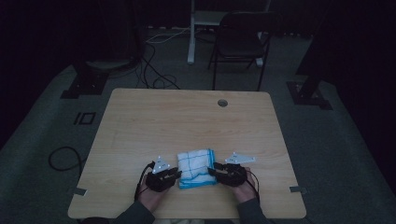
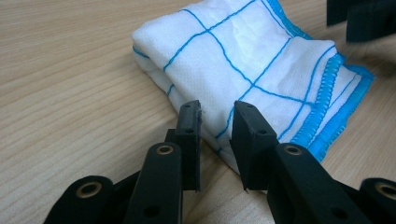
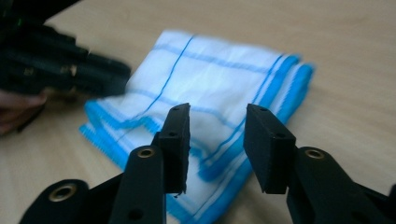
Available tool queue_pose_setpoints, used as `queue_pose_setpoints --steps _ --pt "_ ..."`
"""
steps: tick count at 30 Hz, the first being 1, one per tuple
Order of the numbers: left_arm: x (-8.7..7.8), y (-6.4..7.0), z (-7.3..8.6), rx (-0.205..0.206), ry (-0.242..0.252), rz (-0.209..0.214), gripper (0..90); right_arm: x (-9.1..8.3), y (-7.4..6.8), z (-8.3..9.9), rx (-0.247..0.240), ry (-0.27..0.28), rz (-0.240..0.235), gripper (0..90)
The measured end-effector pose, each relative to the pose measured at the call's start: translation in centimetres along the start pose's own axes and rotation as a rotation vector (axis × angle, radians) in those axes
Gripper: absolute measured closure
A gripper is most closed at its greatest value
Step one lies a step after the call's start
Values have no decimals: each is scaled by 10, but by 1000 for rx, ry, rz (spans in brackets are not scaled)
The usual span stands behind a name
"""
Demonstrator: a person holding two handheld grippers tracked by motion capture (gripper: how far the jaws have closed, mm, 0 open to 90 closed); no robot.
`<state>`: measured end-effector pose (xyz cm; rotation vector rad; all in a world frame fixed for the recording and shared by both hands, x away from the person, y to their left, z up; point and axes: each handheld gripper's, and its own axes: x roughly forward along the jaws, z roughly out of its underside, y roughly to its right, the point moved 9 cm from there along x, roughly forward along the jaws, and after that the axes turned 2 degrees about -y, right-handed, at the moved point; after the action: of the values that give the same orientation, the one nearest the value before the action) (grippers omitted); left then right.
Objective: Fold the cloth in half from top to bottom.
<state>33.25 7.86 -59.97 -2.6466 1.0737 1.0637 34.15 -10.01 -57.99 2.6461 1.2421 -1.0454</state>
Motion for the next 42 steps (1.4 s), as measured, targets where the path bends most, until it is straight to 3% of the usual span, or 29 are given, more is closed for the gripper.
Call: queue_pose_setpoints --steps 2,4,6,10,16,22,26,28,30,33,38,42 --pt "0 0 0 1 -5 -4 735 7 -1 9 -7 -58 8 619" --pt "1 0 0 2 -7 -6 736 11 -1 12 -15 -83 22 739" --pt "1 0 1 4 -13 -7 739 9 -1 11 -22 -88 39 843" --pt "2 0 1 1 -16 -5 746 1 -5 6 -40 -64 41 866" --pt "2 -1 1 -6 -19 -6 747 -7 -9 10 -51 -62 36 866" --pt "2 -1 1 -17 -23 -3 744 -13 -7 24 -37 -98 28 863" --pt "1 -2 2 -38 -19 5 734 -15 -2 30 -19 -121 35 799" --pt "1 -2 1 -39 -16 4 730 -16 1 30 -10 -114 44 790" --pt "-2 -4 0 -48 8 9 703 -24 15 30 29 -90 88 741" --pt "-5 -8 -2 -71 40 18 677 -29 24 27 54 -56 102 701" --pt "-8 -19 -5 -71 54 -8 661 -30 33 19 49 -8 111 642" --pt "-11 -31 -6 -63 53 -44 654 -28 42 16 46 0 131 611"
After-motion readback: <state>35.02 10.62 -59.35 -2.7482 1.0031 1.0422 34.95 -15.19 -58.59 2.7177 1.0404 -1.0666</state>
